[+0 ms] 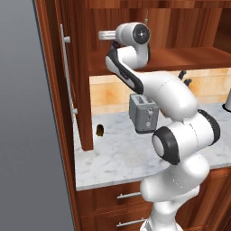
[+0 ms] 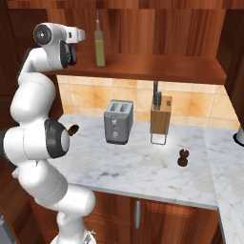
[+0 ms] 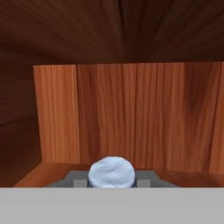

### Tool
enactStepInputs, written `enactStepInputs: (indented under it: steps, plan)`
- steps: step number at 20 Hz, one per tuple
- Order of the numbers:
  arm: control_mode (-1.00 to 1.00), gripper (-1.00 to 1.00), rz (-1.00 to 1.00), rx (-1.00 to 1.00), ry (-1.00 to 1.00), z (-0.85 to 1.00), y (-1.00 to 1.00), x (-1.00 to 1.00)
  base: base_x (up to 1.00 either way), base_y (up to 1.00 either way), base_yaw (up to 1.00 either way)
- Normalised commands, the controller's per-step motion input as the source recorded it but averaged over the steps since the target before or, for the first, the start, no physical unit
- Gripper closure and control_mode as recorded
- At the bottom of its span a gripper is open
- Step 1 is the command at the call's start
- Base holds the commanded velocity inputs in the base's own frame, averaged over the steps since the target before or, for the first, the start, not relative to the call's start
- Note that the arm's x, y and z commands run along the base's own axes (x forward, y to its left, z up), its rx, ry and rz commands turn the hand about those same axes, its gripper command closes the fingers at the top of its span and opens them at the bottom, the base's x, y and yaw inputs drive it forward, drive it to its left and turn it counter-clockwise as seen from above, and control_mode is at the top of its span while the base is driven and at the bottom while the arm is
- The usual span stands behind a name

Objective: There are various items on the counter. Only move the condiments/shakers into the cabinet.

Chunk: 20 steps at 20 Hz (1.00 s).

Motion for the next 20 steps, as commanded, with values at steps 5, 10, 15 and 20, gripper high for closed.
enactStepInputs:
  steps: [5, 10, 15, 20]
  plan:
    - [-1.0, 1.0, -0.04, 0.0, 0.0, -0.15, 0.0, 0.46, 0.0, 0.0, 0.0]
    - [-1.0, 1.0, -0.04, 0.0, 0.0, -0.34, 0.0, 0.37, 0.0, 0.0, 0.0]
    - [-1.0, -1.0, -0.01, 0.0, 0.0, -0.17, 0.0, 0.08, 0.0, 0.0, 0.0]
    - [-1.0, -1.0, 0.0, 0.0, 0.0, 0.0, 0.0, -0.04, 0.0, 0.0, 0.0]
